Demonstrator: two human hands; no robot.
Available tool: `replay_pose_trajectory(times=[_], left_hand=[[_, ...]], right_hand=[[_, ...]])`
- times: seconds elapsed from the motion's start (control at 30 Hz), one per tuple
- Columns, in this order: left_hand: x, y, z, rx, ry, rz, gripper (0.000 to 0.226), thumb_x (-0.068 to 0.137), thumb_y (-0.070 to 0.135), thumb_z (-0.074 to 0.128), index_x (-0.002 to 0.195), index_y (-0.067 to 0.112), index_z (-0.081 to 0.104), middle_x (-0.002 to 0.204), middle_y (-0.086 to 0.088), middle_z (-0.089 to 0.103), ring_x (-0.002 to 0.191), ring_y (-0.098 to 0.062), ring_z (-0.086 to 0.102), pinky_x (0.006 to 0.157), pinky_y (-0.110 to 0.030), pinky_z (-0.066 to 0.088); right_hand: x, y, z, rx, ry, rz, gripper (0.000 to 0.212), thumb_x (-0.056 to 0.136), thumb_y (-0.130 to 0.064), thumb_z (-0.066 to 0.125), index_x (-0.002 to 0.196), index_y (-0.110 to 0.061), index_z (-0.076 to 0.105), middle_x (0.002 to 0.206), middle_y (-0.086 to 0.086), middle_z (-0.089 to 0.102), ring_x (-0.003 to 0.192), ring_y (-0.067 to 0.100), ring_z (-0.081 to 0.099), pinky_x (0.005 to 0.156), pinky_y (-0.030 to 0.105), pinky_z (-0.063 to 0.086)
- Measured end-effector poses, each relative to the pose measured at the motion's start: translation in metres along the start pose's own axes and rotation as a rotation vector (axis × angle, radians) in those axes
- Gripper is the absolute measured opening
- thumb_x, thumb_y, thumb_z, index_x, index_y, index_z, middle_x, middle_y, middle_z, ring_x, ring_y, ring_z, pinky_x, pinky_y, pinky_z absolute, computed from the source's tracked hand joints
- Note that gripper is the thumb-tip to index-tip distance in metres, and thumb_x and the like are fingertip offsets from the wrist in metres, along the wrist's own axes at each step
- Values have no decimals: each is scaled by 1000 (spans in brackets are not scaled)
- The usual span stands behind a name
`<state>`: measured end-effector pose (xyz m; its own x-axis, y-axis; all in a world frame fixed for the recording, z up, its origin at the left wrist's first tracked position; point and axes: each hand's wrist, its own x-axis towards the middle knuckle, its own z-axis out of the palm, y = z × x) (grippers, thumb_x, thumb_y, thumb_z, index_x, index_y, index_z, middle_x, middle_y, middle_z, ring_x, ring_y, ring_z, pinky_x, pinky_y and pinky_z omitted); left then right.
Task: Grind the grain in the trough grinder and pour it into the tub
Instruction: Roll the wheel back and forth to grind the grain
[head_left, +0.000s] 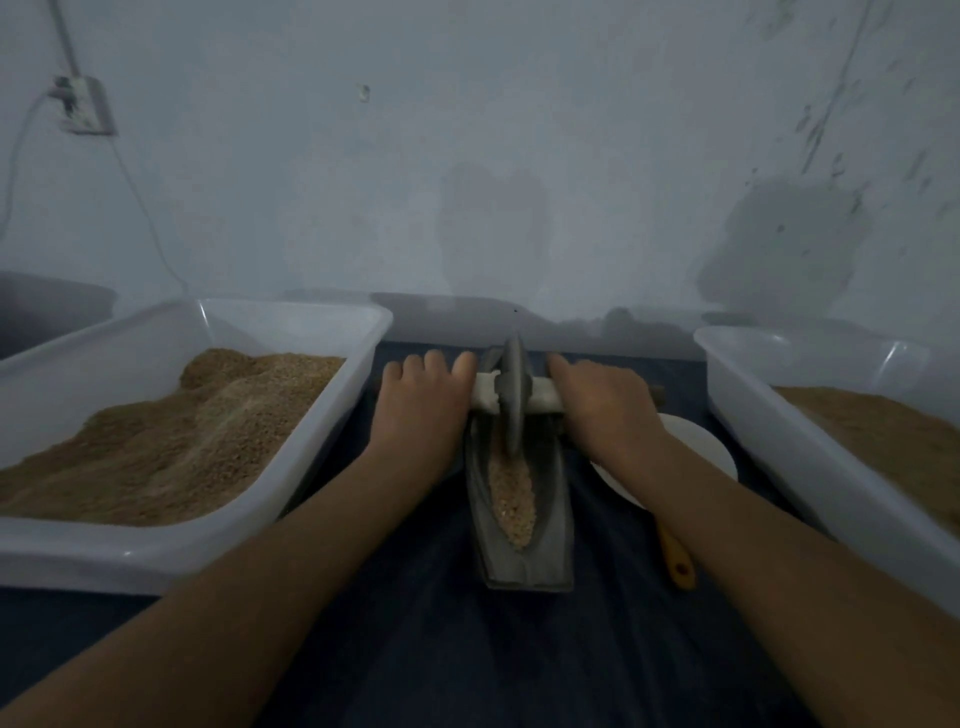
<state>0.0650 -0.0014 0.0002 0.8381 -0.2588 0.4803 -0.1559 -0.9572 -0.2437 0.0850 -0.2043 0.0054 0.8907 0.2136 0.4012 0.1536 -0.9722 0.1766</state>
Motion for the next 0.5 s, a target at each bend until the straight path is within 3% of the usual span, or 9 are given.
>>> replay_pose_trajectory(times=[0.07,0.13,0.23,0.37,0.5], left_hand=[[-30,-1,-4,8,10,29,40,93,20,60,124,17,35,115,-9,52,103,-30,55,91,-42,45],[-59,-5,-8,15,44,77,39,91,18,59,122,17,36,114,-8,50,100,-30,53,87,-42,43],[-81,-10,-16,-3,63,132,43,85,17,60,120,18,35,110,-8,50,95,-29,53,81,-42,43],[-69,-7,-19,7,-4,92,45,89,18,63,123,20,33,114,-5,50,99,-28,55,83,-40,44],[-11,3,-11,43,-50,22,46,89,21,67,123,16,36,117,-10,55,106,-32,59,92,-43,48]], right_hand=[[-29,-1,-6,-68,117,-93,29,91,-20,57,119,-19,50,97,4,61,85,30,62,69,39,40],[-57,-5,-15,-87,256,-171,32,78,-8,52,108,-16,56,83,7,58,70,32,58,61,37,33],[-78,-6,-25,-131,364,-204,34,66,-4,55,98,-14,56,75,8,55,62,31,54,61,35,25],[-65,-7,-20,-96,242,-175,31,76,-5,52,106,-14,55,81,7,57,69,31,56,61,36,31],[-15,4,-2,30,-12,-68,34,91,-25,63,119,-19,45,106,6,59,95,32,62,77,43,47]])
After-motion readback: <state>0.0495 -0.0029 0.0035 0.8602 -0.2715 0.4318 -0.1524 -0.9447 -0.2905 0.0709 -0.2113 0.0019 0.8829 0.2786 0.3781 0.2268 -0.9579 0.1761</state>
